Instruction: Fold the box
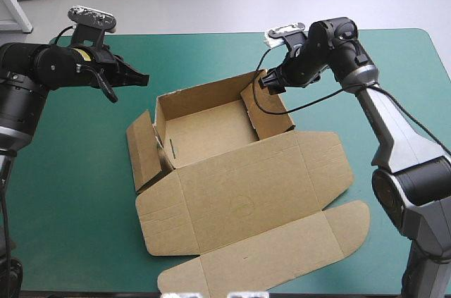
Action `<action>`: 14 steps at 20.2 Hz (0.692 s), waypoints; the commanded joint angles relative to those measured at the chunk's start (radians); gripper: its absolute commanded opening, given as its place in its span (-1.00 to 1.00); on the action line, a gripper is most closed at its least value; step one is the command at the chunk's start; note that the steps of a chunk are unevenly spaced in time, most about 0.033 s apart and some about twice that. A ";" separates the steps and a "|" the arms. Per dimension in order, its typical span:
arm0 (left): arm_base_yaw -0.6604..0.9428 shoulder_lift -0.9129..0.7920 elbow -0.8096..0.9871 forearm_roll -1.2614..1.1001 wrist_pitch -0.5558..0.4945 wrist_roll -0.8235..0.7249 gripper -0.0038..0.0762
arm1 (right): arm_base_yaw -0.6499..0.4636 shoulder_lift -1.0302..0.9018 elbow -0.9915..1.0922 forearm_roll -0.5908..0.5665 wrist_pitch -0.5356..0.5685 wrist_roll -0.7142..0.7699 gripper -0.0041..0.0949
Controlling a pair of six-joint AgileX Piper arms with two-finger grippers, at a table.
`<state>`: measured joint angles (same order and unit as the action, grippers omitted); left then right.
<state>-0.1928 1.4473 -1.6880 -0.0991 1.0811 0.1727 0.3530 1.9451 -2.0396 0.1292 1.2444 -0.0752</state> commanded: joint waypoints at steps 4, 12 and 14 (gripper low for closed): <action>0.001 -0.029 -0.032 -0.010 -0.047 0.004 -0.92 | 0.006 -0.005 -0.024 -0.005 0.003 0.009 0.28; 0.001 -0.029 -0.032 -0.008 -0.046 0.012 -0.92 | 0.006 0.015 0.124 0.015 0.003 0.013 0.27; 0.001 -0.029 -0.032 -0.008 -0.046 0.012 -0.92 | 0.006 0.018 0.125 0.011 0.003 0.013 0.27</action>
<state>-0.1928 1.4485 -1.6880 -0.0975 1.0842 0.1841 0.3611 2.0163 -1.8946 0.1330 1.2398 -0.0609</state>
